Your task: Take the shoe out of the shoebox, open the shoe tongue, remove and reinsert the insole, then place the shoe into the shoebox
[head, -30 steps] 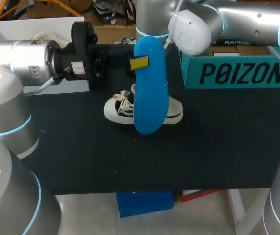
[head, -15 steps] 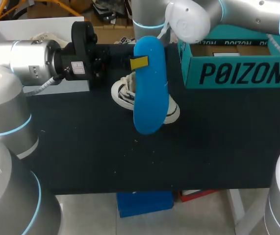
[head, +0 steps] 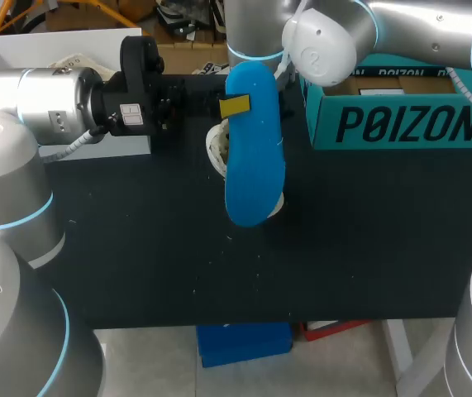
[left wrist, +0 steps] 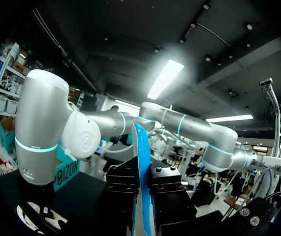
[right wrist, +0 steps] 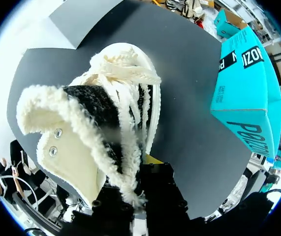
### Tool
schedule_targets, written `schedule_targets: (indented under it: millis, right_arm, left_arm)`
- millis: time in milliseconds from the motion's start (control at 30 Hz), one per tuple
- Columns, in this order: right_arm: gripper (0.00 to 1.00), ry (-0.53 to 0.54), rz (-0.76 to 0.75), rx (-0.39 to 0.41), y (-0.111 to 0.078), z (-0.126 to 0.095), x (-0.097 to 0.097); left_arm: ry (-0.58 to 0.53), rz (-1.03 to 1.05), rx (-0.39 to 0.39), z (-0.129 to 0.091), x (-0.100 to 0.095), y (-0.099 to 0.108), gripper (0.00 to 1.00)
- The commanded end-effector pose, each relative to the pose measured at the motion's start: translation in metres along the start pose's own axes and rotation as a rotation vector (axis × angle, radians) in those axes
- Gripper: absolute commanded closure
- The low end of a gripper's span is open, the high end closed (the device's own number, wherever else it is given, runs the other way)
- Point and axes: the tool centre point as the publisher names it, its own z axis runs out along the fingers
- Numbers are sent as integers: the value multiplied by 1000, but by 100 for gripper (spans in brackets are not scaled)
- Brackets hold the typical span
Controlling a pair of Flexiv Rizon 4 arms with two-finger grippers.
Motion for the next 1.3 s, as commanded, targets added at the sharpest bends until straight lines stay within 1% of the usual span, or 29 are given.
schedule_targets:
  millis: [33, 200, 367, 533, 733, 833, 867, 900, 933, 967, 1100, 1300]
  right_arm:
    - [100, -19, 397, -14, -3, 8, 2]
    - [100, -8, 464, -4, -5, 21, 2]
    - [100, -24, 503, 14, -9, 35, 7]
    - [100, -30, 464, 7, -11, 51, 12]
    - [100, -35, 435, 2, -15, 66, 11]
    - [100, -31, 433, -20, -17, 71, 9]
    - [85, -19, 438, -26, -17, 72, 9]
    - [73, -11, 443, -30, -18, 72, 9]
    - [56, -8, 449, -33, -18, 73, 9]
    - [0, 0, 460, -37, -19, 73, 8]
    - [0, 34, 475, -48, -21, 63, 5]
    - [0, 89, 499, -66, -23, 32, -2]
  left_arm:
    - [-3, 1, 1, 1, 0, 1, 100]
    - [-3, 1, 1, 1, 0, 1, 100]
    - [-3, 1, 1, 1, 0, 1, 100]
    - [-3, 1, 1, 1, 0, 1, 100]
    - [-3, 1, 1, 1, 0, 1, 100]
    - [-3, 1, 1, 1, 0, 1, 100]
    - [-3, 1, 1, 1, 0, 1, 100]
    - [-3, 1, 1, 1, 0, 1, 100]
    - [-3, 1, 1, 1, 0, 1, 100]
    - [-3, 1, 1, 1, 0, 1, 100]
    - [-3, 1, 1, 1, 0, 1, 100]
    - [-3, 1, 1, 1, 0, 1, 100]
